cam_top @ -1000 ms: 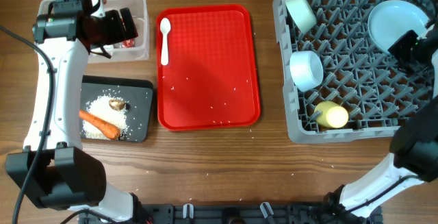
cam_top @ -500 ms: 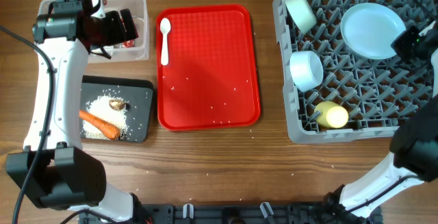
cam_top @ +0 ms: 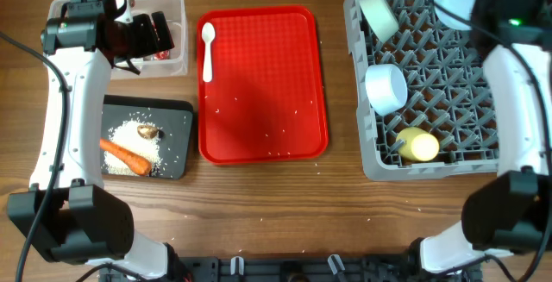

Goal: Sort waste into correct bins and load items into the dishwasher rack
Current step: 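Open the right gripper and lift it away from the plate, then move the right gripper over the white spoon on the red tray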

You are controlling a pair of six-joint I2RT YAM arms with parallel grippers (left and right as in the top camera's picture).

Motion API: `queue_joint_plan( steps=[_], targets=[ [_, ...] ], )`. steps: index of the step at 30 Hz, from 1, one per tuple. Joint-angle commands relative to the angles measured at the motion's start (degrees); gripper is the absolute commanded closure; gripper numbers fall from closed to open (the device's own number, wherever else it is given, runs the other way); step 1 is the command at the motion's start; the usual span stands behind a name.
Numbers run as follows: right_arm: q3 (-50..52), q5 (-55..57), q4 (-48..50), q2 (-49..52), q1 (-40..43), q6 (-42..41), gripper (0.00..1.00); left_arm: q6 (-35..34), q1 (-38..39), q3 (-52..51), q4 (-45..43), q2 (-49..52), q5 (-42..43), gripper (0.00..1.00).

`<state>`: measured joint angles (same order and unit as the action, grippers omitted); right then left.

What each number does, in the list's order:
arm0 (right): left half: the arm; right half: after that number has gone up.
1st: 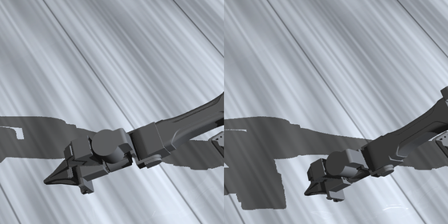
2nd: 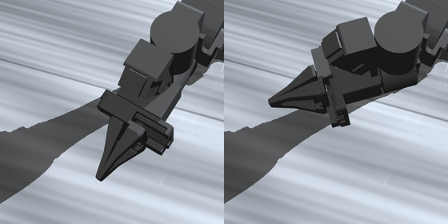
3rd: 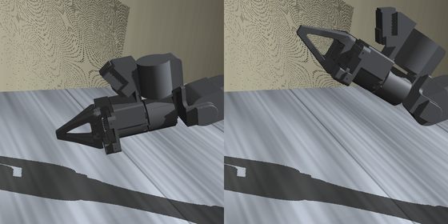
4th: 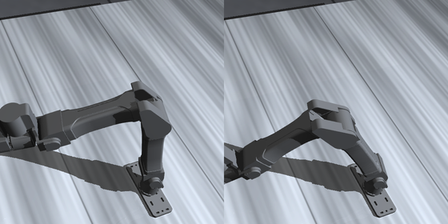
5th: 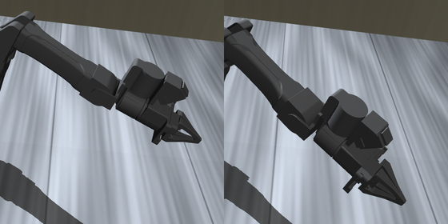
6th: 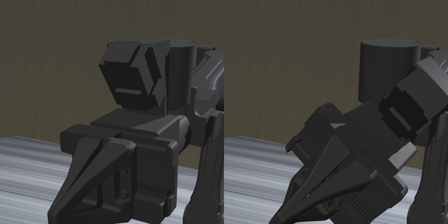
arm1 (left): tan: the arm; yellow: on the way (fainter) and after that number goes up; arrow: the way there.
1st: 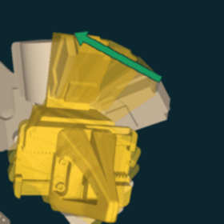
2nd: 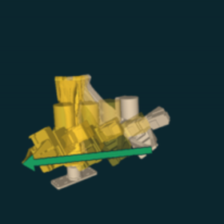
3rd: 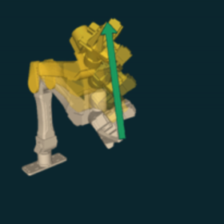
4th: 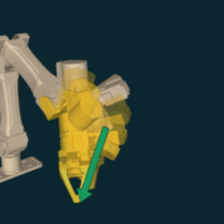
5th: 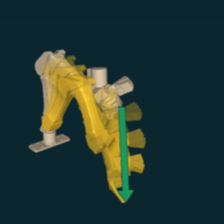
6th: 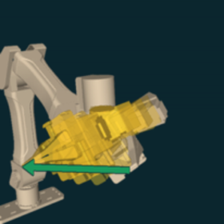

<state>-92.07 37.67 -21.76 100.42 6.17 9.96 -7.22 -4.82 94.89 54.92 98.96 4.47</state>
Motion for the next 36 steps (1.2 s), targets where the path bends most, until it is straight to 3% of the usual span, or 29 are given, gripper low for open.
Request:
queue_joint_plan(
  steps=[1, 7, 12, 18, 19, 20, 21, 25, 27, 30, 33, 36],
  targets=[
    [-0.2, 12.9, 2.1, 4.3, -1.4, 9.1, 0.96, -0.7, 0.2, 0.0, 0.0, 0.4, 0.9, 0.00],
    [-0.2, 11.5, 1.7, 7.0, -1.5, 9.4, 0.96, -0.7, 0.2, 0.0, 0.0, 0.4, 0.9, 0.00],
    [-0.1, 1.7, -2.1, 7.0, -1.5, 7.8, 0.96, -0.7, 0.2, 0.0, 0.0, 0.4, 0.9, 0.00],
    [0.0, 1.6, -2.7, 9.0, -1.5, 7.8, 0.96, -0.7, 0.2, 0.0, 0.0, 0.4, 0.9, 0.00],
    [0.0, 1.6, -2.7, 9.3, -1.5, 7.8, 0.69, -0.7, 0.2, 0.0, 0.0, 0.4, 0.9, 0.00],
    [0.0, 0.8, -2.7, 9.3, -1.5, 7.6, 0.25, -0.7, 0.2, 0.0, 0.0, 0.4, 0.9, 0.00],
    [-0.1, 0.3, -2.7, 9.3, -1.5, 6.5, 0.00, -0.7, 0.2, 0.0, 0.0, 0.4, 0.9, 0.00],
    [-0.2, -2.8, -3.8, 3.9, -4.2, 2.9, 0.00, -0.7, 0.2, 0.0, 0.0, 0.4, 0.9, 0.00],
    [-1.5, -12.5, -7.2, -0.5, -7.6, 0.2, 0.00, -0.8, 0.2, 0.0, 0.1, 0.4, 0.9, 0.00],
    [-2.4, -35.7, -10.0, -4.6, -15.7, -8.7, 0.00, -0.8, 0.2, 0.0, 0.4, 0.4, 0.9, 0.00],
    [-2.4, -43.9, -7.7, -0.5, -24.9, -17.2, 0.00, -0.7, 0.2, 0.0, 1.2, 0.4, 0.9, 0.00],
    [-2.7, -45.0, -1.1, 8.4, -33.6, -21.6, 0.00, -0.8, -0.1, 0.0, 2.2, 0.4, 0.5, 0.00]
  ],
)
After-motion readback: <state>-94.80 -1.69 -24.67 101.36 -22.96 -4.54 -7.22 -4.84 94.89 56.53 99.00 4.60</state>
